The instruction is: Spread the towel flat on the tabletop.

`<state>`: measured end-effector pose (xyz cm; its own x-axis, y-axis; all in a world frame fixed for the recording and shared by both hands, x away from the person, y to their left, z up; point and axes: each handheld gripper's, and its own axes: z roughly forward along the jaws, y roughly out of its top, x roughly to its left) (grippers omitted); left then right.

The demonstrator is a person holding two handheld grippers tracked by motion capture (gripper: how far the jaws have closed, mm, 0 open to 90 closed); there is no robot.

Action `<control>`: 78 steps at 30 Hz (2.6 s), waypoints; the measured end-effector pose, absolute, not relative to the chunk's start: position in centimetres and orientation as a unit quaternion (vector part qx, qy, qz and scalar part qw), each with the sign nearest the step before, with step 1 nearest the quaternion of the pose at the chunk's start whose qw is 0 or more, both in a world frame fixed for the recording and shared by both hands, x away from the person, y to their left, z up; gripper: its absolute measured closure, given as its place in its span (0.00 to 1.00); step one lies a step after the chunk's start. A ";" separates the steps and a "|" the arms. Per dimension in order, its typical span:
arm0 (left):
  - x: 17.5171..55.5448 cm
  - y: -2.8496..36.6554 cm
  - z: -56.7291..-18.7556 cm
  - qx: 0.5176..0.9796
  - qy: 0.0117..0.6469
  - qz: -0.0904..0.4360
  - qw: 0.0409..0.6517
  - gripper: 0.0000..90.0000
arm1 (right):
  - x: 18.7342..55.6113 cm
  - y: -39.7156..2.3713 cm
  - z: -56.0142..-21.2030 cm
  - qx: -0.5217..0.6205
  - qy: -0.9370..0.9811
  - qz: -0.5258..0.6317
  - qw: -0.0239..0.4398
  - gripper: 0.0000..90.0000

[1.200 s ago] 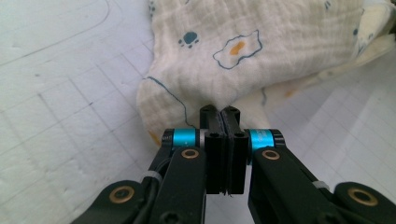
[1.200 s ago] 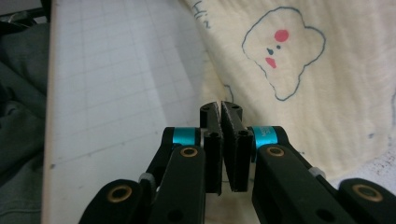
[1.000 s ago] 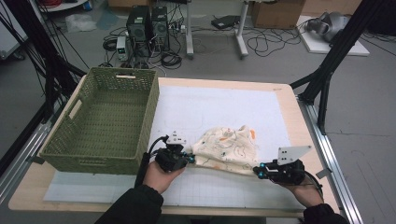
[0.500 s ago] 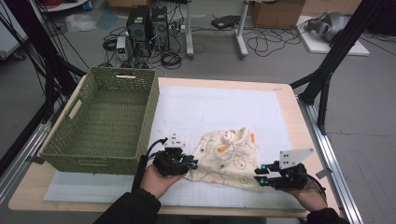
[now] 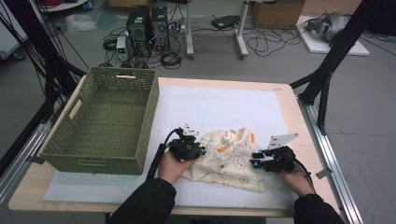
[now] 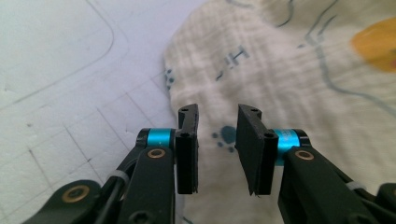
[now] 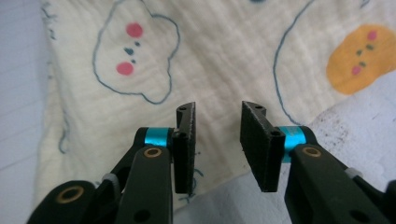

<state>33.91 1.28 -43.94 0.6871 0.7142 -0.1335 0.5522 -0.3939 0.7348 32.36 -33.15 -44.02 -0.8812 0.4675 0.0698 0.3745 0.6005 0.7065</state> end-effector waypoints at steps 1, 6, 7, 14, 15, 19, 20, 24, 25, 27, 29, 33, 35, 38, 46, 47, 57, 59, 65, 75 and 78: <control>33.9 1.1 -44.1 0.831 0.381 0.113 0.388 0.74 | 32.4 -33.1 -44.2 0.234 0.893 0.379 0.059 0.78; 33.6 1.0 -44.1 0.835 0.375 0.145 0.375 0.96 | 32.4 -33.2 -44.3 0.221 0.896 0.383 0.040 0.97; 33.5 1.1 -44.1 0.835 0.378 0.141 0.375 0.96 | 32.3 -33.1 -44.2 0.218 0.897 0.383 0.041 0.98; 31.6 2.3 -43.7 0.837 0.378 0.131 0.373 0.97 | 30.8 -33.4 -43.6 0.201 0.903 0.378 0.044 0.98; 31.4 2.5 -43.7 0.838 0.379 0.130 0.370 0.97 | 30.6 -33.5 -43.5 0.200 0.903 0.377 0.044 0.98; 30.2 3.8 -43.8 0.834 0.388 0.115 0.375 0.97 | 29.5 -33.9 -43.3 0.196 0.905 0.376 0.039 0.98; 29.9 4.1 -43.7 0.834 0.389 0.110 0.376 0.97 | 29.3 -33.9 -43.3 0.196 0.905 0.375 0.034 0.98; 29.4 4.4 -42.9 0.830 0.381 0.098 0.396 0.96 | 29.0 -34.1 -43.7 0.191 0.910 0.368 0.019 0.94; 29.4 4.4 -42.9 0.830 0.381 0.098 0.396 0.92 | 29.0 -34.2 -43.4 0.196 0.906 0.374 0.023 0.91; 30.0 4.2 -42.0 0.824 0.376 0.097 0.413 0.86 | 29.5 -34.4 -42.7 0.203 0.897 0.390 0.034 0.86; 30.7 3.8 -41.6 0.822 0.370 0.091 0.422 0.80 | 30.2 -34.4 -41.9 0.211 0.892 0.396 0.052 0.81; 32.4 2.4 -40.8 0.824 0.357 0.098 0.428 0.80 | 32.2 -34.3 -41.3 0.231 0.885 0.399 0.069 0.75; 33.4 1.5 -40.8 0.820 0.355 0.107 0.436 0.76 | 33.2 -34.2 -41.6 0.236 0.883 0.400 0.074 0.73; 34.9 0.3 -41.6 0.819 0.366 0.100 0.430 0.75 | 34.3 -34.1 -42.3 0.248 0.882 0.394 0.079 0.72; 36.6 -1.6 -43.9 0.831 0.390 0.092 0.386 0.69 | 35.7 -33.9 -44.0 0.269 0.890 0.363 0.065 0.78; 36.5 -1.7 -43.9 0.832 0.390 0.102 0.382 0.75 | 35.8 -34.0 -44.0 0.269 0.888 0.366 0.066 0.82; 35.6 0.6 -41.6 0.805 0.407 0.167 0.397 0.98 | 35.5 -33.7 -43.2 0.260 0.887 0.376 0.067 0.97; 35.1 1.6 -40.8 0.790 0.417 0.187 0.408 0.98 | 35.2 -33.9 -42.6 0.257 0.883 0.386 0.072 0.97; 33.7 4.0 -40.1 0.769 0.440 0.195 0.421 0.98 | 33.9 -34.5 -41.5 0.253 0.879 0.397 0.077 0.97; 33.4 4.8 -43.1 0.801 0.455 0.107 0.375 0.92 | 33.5 -34.0 -43.6 0.256 0.898 0.357 0.022 0.94; 33.3 4.9 -42.3 0.797 0.444 0.110 0.395 0.80 | 33.5 -34.3 -42.9 0.254 0.892 0.374 0.028 0.86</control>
<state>33.32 4.93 -42.29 0.5806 0.7951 -0.1751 0.6211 -0.2935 0.7267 33.54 -34.27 -42.94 -0.8695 0.4736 0.1401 0.4318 0.5914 0.6811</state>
